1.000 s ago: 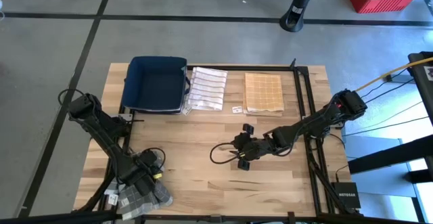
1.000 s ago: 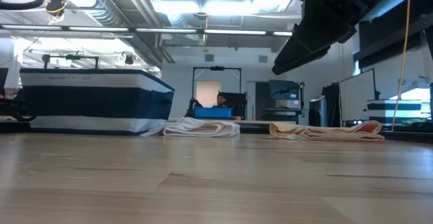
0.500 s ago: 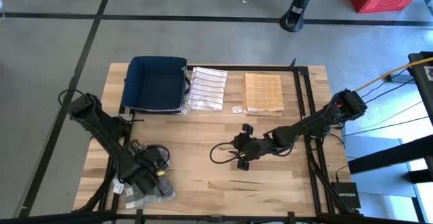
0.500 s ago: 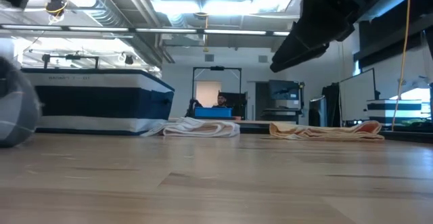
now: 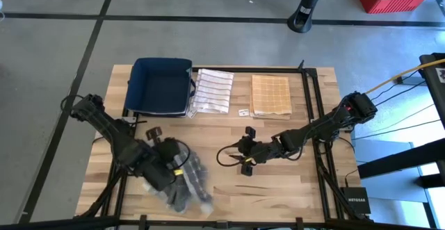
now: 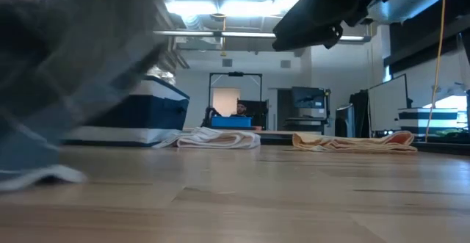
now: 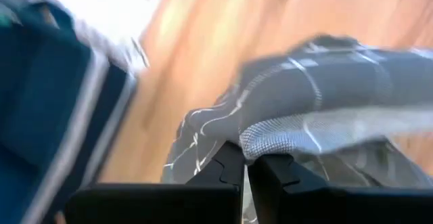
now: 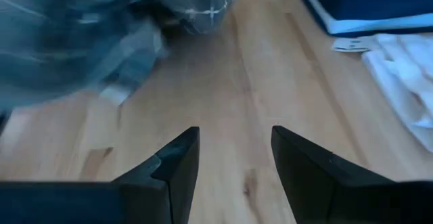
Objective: Fold towel
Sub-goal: Fold the gray towel
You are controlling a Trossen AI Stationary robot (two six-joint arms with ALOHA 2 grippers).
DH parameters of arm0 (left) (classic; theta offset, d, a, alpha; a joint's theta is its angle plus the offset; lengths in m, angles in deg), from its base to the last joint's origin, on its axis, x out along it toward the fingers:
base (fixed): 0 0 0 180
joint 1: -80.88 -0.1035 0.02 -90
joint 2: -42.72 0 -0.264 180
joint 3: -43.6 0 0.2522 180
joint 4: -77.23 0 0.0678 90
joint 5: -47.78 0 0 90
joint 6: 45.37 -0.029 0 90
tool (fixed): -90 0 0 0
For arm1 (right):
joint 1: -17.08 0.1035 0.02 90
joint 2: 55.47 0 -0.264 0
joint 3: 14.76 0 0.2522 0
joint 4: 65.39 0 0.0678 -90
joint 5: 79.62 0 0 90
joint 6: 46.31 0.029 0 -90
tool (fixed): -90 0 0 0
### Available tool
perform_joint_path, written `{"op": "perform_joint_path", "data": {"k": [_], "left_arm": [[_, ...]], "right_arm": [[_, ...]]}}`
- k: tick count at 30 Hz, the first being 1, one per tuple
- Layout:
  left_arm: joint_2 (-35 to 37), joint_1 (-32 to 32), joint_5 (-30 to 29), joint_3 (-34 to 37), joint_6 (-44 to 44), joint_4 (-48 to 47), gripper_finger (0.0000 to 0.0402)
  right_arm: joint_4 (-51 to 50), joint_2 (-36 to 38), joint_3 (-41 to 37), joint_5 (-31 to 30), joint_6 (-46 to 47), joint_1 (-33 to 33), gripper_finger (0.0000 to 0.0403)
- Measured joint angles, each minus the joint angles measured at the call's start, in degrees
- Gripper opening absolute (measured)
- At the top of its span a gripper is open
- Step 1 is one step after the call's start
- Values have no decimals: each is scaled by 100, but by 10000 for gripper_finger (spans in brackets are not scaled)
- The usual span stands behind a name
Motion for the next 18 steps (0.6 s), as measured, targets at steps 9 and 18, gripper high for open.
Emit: {"op": "perform_joint_path", "data": {"k": [9, 18], "left_arm": [[2, -800, -778, -323, -889, 196, 5], [0, -1347, -783, 18, -1494, 1105, 5]], "right_arm": [[130, 2, 2, -289, -5, -9, 186], [164, -395, 7, 124, 9, -35, 186]]}}
